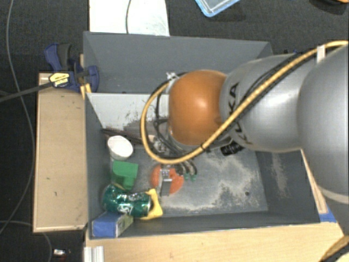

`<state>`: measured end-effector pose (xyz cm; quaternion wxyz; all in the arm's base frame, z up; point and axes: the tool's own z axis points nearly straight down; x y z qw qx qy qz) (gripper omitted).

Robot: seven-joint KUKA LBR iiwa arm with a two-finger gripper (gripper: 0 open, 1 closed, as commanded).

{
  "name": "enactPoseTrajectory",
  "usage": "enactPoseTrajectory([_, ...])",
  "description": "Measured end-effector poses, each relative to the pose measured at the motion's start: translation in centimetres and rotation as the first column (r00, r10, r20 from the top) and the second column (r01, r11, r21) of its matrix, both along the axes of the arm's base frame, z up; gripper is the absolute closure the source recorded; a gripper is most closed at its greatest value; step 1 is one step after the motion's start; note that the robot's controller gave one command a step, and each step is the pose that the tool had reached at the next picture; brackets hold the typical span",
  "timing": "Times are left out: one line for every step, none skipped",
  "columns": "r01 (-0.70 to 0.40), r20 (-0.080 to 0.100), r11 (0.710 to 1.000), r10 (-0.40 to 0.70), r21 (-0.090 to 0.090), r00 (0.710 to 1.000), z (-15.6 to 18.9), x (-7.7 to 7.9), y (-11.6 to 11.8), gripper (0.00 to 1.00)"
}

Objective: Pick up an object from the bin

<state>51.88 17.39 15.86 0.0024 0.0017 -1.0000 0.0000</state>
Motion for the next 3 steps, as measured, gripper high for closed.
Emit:
enactPoseTrajectory([0.006,0.007,1.000,-0.006,0.001,1.000,0.3,0.2,-0.1,0.00])
enactPoseTrajectory([-0.120,0.010,0.993,0.120,0.001,0.993,-4.8,2.0,-2.9,0.00])
enactPoseTrajectory([-0.174,0.006,0.985,0.174,0.001,0.985,-9.5,2.7,-5.1,0.00])
